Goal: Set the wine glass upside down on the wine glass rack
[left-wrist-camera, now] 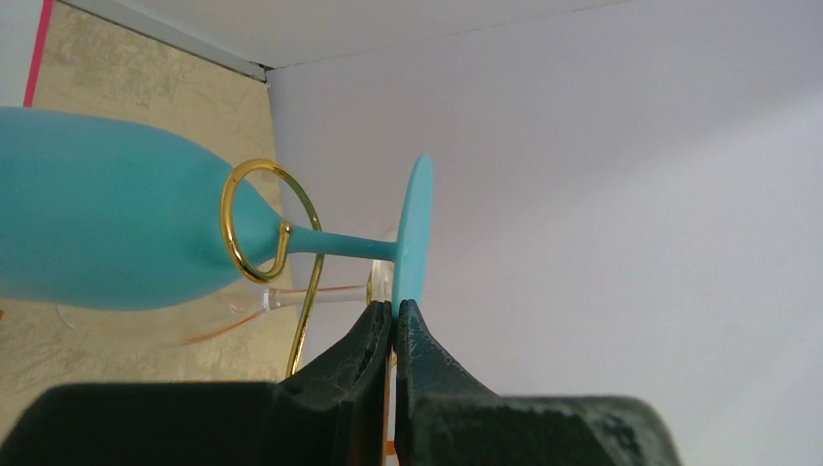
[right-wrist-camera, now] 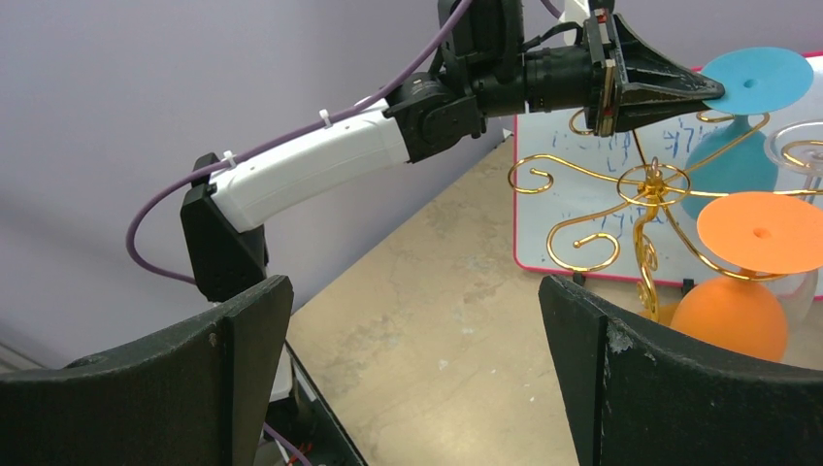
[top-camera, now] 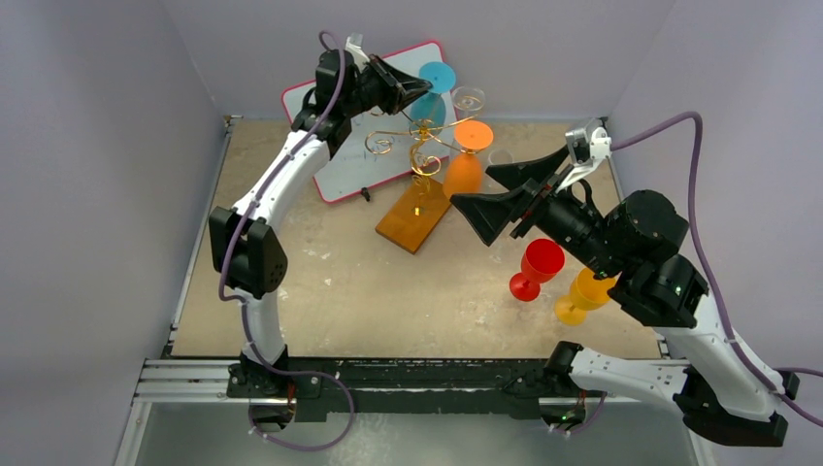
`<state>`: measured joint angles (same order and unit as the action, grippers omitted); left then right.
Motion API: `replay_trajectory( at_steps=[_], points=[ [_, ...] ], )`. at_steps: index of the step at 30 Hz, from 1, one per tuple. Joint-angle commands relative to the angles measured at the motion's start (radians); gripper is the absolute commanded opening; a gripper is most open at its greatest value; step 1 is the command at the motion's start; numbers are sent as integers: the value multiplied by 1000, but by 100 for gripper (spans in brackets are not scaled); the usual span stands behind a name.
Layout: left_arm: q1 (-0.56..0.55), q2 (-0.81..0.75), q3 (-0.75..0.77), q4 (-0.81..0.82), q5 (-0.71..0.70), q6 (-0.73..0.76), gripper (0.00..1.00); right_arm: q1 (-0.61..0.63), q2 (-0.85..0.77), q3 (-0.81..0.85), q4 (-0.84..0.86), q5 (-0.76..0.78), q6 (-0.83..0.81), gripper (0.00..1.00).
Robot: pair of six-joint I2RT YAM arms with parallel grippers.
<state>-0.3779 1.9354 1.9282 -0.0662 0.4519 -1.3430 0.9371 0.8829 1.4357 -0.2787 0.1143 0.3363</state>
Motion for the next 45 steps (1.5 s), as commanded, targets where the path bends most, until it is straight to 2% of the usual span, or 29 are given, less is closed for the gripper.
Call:
replay_trajectory(
  at_steps=[1, 13, 31, 45],
  points=[
    [1, 10, 76, 83, -33, -4, 0, 6, -12, 3, 55, 20, 6, 100],
    [4, 12, 77, 83, -71, 14, 0, 6, -17, -1, 52, 24, 6, 100],
    [15, -20, 63, -8, -114, 69, 0, 6, -36, -9, 51, 28, 9, 100],
    [21, -55, 68, -77, -169, 121, 7, 5, -40, -12, 51, 33, 11, 100]
  ],
)
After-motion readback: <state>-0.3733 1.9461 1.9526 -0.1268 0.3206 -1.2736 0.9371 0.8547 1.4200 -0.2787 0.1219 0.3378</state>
